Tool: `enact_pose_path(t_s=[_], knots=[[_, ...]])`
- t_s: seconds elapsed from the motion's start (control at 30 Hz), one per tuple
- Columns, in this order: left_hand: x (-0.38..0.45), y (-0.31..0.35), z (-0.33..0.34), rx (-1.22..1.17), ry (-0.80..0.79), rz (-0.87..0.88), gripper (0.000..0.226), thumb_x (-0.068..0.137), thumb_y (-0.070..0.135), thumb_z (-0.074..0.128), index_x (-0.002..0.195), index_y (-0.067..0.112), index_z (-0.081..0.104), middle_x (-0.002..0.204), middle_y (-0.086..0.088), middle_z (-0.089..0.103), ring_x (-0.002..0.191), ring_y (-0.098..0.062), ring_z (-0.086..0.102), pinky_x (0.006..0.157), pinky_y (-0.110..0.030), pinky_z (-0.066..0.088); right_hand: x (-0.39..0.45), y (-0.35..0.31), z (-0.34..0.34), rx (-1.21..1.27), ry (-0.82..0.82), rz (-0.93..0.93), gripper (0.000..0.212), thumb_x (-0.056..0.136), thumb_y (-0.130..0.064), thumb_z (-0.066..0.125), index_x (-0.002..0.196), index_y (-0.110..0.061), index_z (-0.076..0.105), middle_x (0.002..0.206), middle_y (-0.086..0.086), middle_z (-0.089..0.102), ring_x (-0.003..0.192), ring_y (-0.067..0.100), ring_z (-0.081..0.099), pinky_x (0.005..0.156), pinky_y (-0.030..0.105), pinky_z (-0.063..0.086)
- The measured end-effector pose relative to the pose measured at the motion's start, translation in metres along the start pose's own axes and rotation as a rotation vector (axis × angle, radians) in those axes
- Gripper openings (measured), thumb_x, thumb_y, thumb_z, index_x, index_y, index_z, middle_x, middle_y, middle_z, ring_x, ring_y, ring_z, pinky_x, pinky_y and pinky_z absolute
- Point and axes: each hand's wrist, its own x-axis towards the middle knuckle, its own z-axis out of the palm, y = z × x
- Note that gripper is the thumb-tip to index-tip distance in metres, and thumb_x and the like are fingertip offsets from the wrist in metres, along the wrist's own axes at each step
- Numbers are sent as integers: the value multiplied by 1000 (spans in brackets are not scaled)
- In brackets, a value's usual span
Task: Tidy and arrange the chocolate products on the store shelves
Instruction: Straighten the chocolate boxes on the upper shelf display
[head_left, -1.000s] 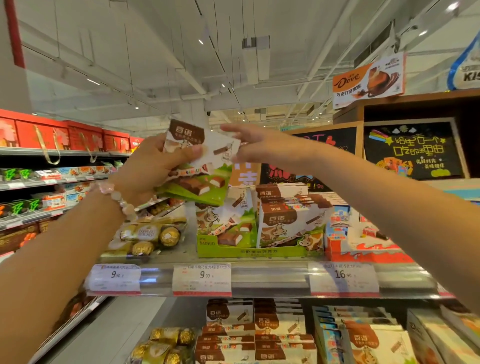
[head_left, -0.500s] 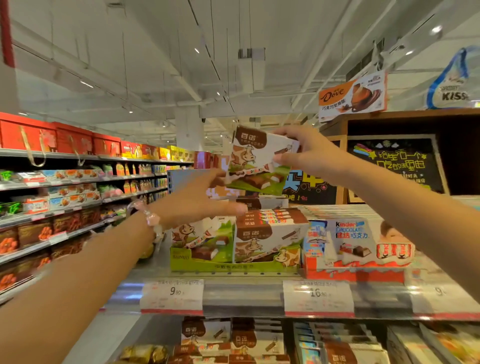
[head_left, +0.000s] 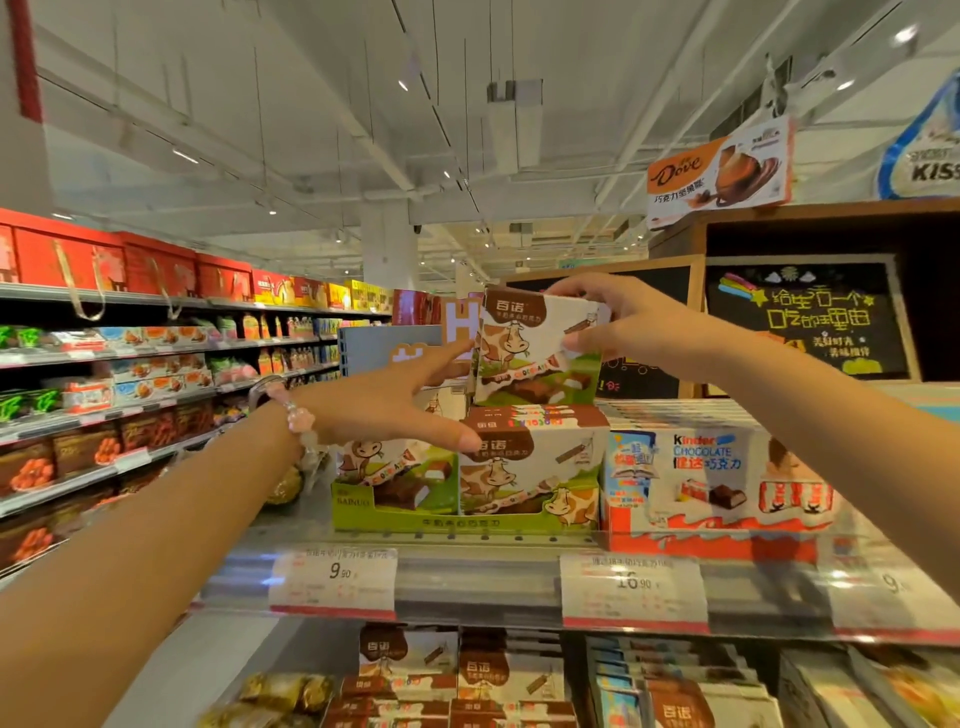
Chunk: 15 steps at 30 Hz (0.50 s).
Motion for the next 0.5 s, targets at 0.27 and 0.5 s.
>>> enact_pose_path(t_s=[0.27, 0.5], knots=[[2, 3, 3, -64, -17, -19, 101, 75, 38, 72, 147, 34, 2, 155, 12, 14, 124, 8, 19, 101, -18, 21, 7, -6, -3, -96, -53, 1, 48, 89, -6, 59, 133, -22, 50, 116, -3, 61, 104, 11, 59, 74, 22, 53], [-1, 5, 6, -116, 60, 15, 110, 52, 57, 68, 141, 46, 4, 142, 21, 28, 133, -1, 25, 108, -27, 24, 8, -12, 9, -171, -96, -49, 46, 88, -5, 60, 131, -20, 51, 117, -2, 58, 105, 13, 58, 75, 22, 54]])
